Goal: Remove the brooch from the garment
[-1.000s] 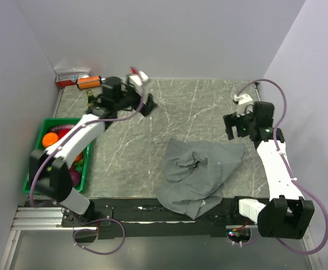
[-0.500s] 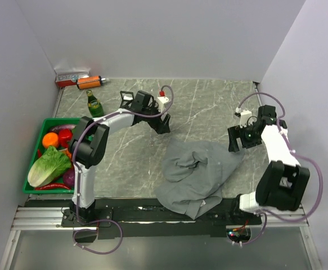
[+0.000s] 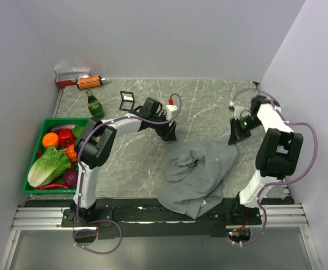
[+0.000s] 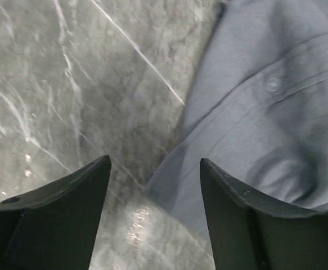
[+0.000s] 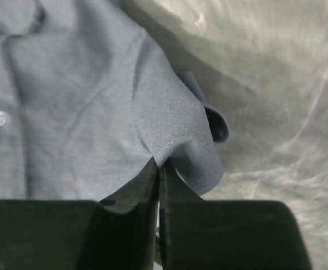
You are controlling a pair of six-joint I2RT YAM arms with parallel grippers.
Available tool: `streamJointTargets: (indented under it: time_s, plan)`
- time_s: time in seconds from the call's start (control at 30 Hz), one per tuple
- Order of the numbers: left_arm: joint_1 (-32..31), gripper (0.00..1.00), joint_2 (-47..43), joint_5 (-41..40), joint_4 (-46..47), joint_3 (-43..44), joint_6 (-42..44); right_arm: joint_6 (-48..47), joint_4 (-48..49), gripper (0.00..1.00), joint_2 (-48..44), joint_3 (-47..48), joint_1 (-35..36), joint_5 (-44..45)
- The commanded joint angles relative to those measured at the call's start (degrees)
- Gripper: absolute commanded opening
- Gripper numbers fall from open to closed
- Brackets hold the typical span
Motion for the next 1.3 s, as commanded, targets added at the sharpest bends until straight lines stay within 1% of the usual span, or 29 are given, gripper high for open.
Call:
streamJointTargets:
  time_s: [0.0,0.03,0.1,0.13,0.17,0.23,0.27,0.3,0.33,0.37,0.4,0.47,0.53,0.57,0.6,0.67,0.7,0.73,0.83,0.87,0.9,1.0,1.17,1.2,1.23,1.27]
  plan:
    - [1.94,0.68,-3.58,-0.07,-3.80,0.28,-0.75,1.53,-1.24,0.01,-0.78,14.25,7.92,-4.87]
    - [2.82,0.68,-5.07,-0.25,-4.33,-0.33,-1.54,1.71,-1.07,0.00,-0.08,20.02,11.50,-5.13]
    - [5.36,0.68,-10.86,-0.34,-4.51,-3.93,-2.77,3.55,-0.81,0.00,2.99,26.29,13.82,-5.57]
    - [6.16,0.68,-13.06,-0.43,-4.68,-5.25,-3.13,4.42,-0.11,0.00,4.31,32.24,16.78,-5.40]
    - [7.13,0.68,-17.35,-0.43,-5.12,-7.78,-3.39,6.61,0.33,0.00,7.37,35.17,19.94,-5.14]
    - [9.59,0.69,-21.93,-0.86,-6.79,-10.34,-3.57,8.90,1.82,0.00,10.55,42.19,23.30,-3.13]
    - [11.16,0.69,-26.66,-1.56,-7.06,-13.58,-3.48,10.05,3.66,0.00,13.09,43.88,26.71,-2.16]
    - [11.70,0.70,-28.97,-1.92,-7.58,-15.26,-2.78,10.23,4.37,0.00,14.42,46.33,28.40,-1.19]
    - [12.23,0.70,-31.08,-2.44,-8.11,-18.15,-2.17,10.15,5.25,0.02,15.39,47.32,29.98,0.39]
    - [12.67,0.70,-34.58,-3.75,-8.55,-19.40,-1.47,10.75,6.48,0.18,17.31,48.37,32.95,3.10]
    - [12.67,0.72,-36.01,-4.55,-8.90,-20.45,-0.15,11.28,6.93,0.31,18.29,49.25,33.85,4.87]
    - [12.67,0.73,-38.64,-5.43,-9.61,-22.83,0.30,12.16,7.37,0.51,19.00,50.23,34.39,8.12]
    - [12.67,0.75,-39.10,-6.40,-9.35,-23.80,-0.05,12.08,8.42,0.58,17.61,47.25,32.29,9.10]
    - [12.67,0.75,-38.75,-6.67,-9.08,-23.98,-0.23,11.91,8.86,0.62,15.42,45.85,30.89,9.02]
    - [12.59,0.75,-38.40,-6.93,-8.73,-24.24,-0.49,11.90,9.73,0.63,14.10,42.79,27.13,8.06]
    - [12.59,0.76,-36.91,-7.11,-7.42,-24.07,-0.84,11.21,11.58,0.66,9.81,38.56,22.99,6.47]
    - [12.67,0.77,-36.03,-7.28,-6.97,-23.89,-1.37,10.42,12.46,0.68,8.47,34.19,21.22,6.12]
    - [12.67,0.77,-35.24,-7.89,-6.71,-23.11,-1.72,9.28,13.68,0.70,7.33,32.05,18.25,6.38]
    - [12.67,0.76,-30.67,-8.08,-6.88,-20.39,-1.90,1.30,11.86,0.70,5.47,24.93,15.50,8.04]
    - [12.67,0.77,-28.48,-8.16,-6.97,-19.68,-1.90,0.22,11.68,0.70,4.77,22.91,15.23,8.05]
    - [12.76,0.76,-27.33,-8.34,-6.71,-18.98,-2.25,-0.48,12.20,0.71,4.33,18.19,14.79,7.96]
    - [12.76,0.76,-23.11,-9.13,-5.66,-15.90,-3.12,-2.85,14.31,0.73,2.31,9.92,14.44,7.61]
    - [12.85,0.76,-15.91,-13.86,-3.55,-10.80,-5.23,-4.53,13.18,0.75,3.44,4.70,14.35,5.60]
    - [12.93,0.75,-14.85,-14.05,-3.28,-10.10,-5.50,-4.62,12.82,0.76,3.71,4.00,14.44,5.15]
    - [13.02,0.75,-13.80,-13.70,-3.19,-8.53,-5.94,-4.62,12.73,0.79,3.88,3.56,14.35,4.89]
    - [13.46,0.75,-11.87,-12.83,-3.19,-7.73,-6.20,-4.45,12.90,0.80,4.23,3.29,14.35,4.97]
